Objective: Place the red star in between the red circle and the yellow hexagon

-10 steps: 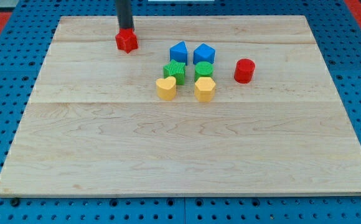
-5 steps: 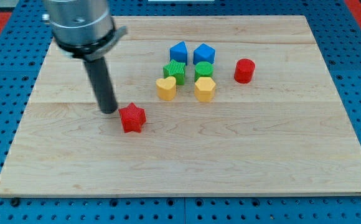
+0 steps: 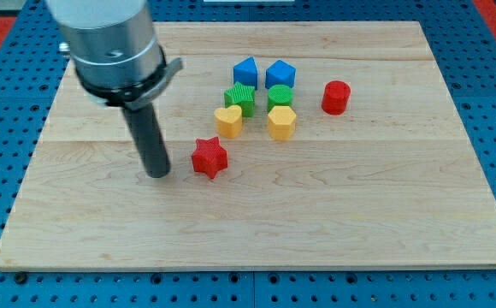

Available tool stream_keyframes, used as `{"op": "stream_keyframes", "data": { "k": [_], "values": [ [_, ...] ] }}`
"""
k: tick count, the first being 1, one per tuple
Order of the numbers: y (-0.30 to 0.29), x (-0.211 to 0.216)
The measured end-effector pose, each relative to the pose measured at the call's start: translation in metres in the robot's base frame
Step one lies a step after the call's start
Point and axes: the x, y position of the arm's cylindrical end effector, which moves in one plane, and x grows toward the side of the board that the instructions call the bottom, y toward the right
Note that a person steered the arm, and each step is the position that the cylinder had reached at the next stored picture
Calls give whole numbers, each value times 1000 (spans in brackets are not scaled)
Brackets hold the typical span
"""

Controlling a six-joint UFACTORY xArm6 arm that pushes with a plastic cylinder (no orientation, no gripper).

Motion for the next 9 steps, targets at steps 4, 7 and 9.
{"op": "stream_keyframes", "data": {
  "k": [4, 7, 9],
  "values": [
    [57, -14],
    [156, -4],
    [82, -27]
  ]
}}
